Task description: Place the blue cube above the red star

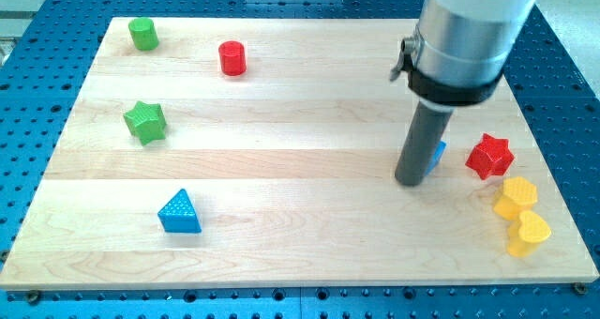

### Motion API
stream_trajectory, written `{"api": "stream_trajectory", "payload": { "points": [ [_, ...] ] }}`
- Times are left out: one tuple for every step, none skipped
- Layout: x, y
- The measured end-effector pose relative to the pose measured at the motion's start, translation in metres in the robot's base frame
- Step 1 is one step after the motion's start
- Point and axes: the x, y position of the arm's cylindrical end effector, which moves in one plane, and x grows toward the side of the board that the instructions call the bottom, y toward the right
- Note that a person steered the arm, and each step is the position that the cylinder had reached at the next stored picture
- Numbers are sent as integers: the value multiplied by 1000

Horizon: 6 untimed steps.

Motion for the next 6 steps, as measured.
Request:
{"api": "stream_trajectory", "payload": {
  "points": [
    [-31,15],
    [-63,32],
    [-67,34],
    [-66,45],
    [-65,48],
    [-50,55]
  ]
}}
